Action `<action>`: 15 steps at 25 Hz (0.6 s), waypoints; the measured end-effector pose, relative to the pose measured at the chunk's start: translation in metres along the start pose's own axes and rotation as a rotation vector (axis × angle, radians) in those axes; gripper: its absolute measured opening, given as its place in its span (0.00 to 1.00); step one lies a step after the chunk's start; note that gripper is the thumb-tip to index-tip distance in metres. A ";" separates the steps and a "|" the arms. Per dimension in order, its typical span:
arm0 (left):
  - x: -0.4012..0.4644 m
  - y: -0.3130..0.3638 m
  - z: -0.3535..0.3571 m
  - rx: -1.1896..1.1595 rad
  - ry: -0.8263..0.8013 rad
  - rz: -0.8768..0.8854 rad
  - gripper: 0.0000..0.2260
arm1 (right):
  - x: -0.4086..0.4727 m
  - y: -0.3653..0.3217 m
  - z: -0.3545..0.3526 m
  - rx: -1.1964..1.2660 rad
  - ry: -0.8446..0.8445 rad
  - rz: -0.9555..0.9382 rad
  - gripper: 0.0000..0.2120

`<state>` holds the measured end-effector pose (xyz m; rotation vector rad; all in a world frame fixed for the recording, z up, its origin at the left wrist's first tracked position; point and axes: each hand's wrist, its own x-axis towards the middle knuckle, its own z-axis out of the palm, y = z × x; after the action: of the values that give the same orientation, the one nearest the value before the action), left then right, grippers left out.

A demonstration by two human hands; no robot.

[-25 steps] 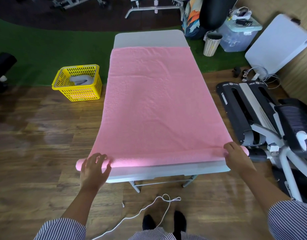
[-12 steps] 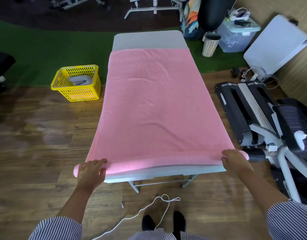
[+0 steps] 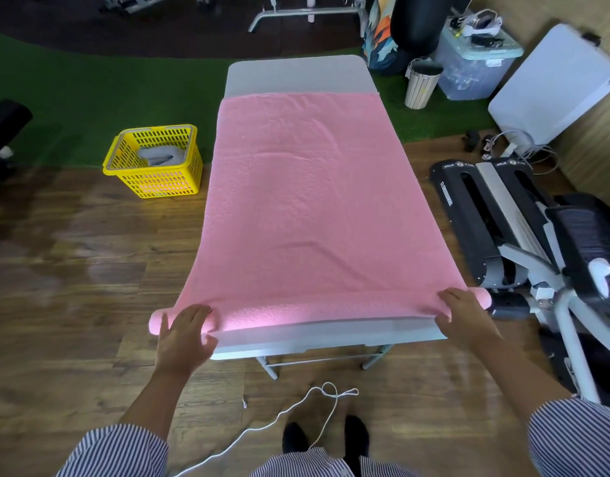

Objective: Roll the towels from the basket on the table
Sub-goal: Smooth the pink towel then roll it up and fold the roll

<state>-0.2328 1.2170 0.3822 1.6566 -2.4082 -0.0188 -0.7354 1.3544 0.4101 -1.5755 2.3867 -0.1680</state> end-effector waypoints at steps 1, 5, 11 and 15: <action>0.000 0.002 -0.002 -0.001 -0.020 -0.017 0.25 | 0.000 -0.001 -0.001 -0.020 -0.036 0.015 0.19; 0.004 0.009 -0.010 0.014 -0.001 -0.037 0.17 | 0.005 -0.002 -0.004 -0.093 -0.064 0.026 0.11; 0.008 0.002 -0.010 0.023 0.046 0.003 0.13 | 0.009 0.002 -0.003 -0.124 -0.038 -0.014 0.10; 0.007 0.014 -0.006 -0.019 0.079 0.043 0.17 | 0.009 -0.003 -0.001 -0.026 0.059 -0.024 0.16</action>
<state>-0.2470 1.2162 0.3913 1.5665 -2.3773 0.0304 -0.7361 1.3449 0.4109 -1.6327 2.4250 -0.1924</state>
